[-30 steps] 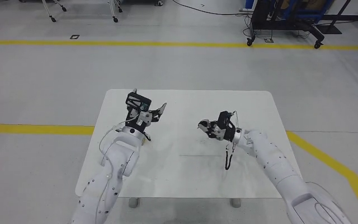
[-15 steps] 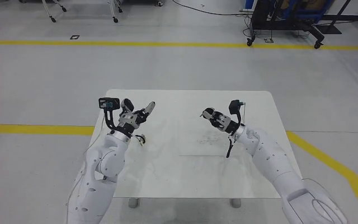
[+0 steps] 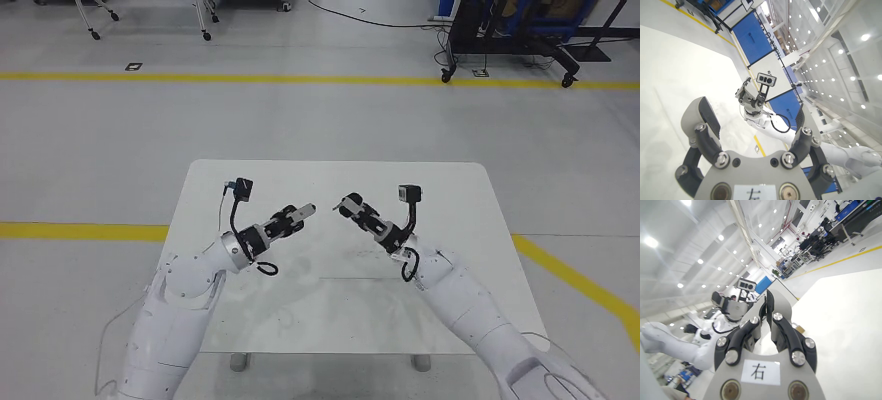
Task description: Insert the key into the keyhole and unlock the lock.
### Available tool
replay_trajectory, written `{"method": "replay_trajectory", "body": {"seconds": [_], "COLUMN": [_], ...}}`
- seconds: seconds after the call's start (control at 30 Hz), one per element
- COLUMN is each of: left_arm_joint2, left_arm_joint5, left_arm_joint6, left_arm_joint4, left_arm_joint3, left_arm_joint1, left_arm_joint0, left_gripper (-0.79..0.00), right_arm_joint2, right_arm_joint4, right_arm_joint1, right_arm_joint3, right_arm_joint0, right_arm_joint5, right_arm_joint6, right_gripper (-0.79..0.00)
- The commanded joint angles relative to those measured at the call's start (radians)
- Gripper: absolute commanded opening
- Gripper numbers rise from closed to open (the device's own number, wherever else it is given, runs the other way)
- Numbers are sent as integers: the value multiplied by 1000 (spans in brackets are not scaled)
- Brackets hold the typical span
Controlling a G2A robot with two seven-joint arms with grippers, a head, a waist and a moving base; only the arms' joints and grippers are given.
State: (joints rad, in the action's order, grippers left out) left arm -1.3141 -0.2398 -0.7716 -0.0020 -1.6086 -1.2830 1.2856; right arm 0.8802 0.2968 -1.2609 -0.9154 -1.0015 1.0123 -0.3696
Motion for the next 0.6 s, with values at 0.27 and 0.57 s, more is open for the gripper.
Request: {"method": "replay_trajectory", "body": {"seconds": [0.27,0.57], "left_arm_joint2": [55,83], "left_arm_joint5": [-50,-44], "left_arm_joint6": [38,45], "left_arm_joint4": [136,166], "left_arm_joint3": [-6,2], "left_arm_joint1": [5,10], "left_arm_joint0": [-4,-14], "left_gripper": [-456,-582], "right_arm_joint2": [-42,-83], "right_arm_joint4": [560,609], "right_arm_joint1": [-31,-68], "right_arm_joint3": [115,169], "right_arm_joint0": [63,85], "right_arm_joint5": [-62,-121], "right_arm_joint6": [-500,-559], "right_gripper": [-785,-785]}}
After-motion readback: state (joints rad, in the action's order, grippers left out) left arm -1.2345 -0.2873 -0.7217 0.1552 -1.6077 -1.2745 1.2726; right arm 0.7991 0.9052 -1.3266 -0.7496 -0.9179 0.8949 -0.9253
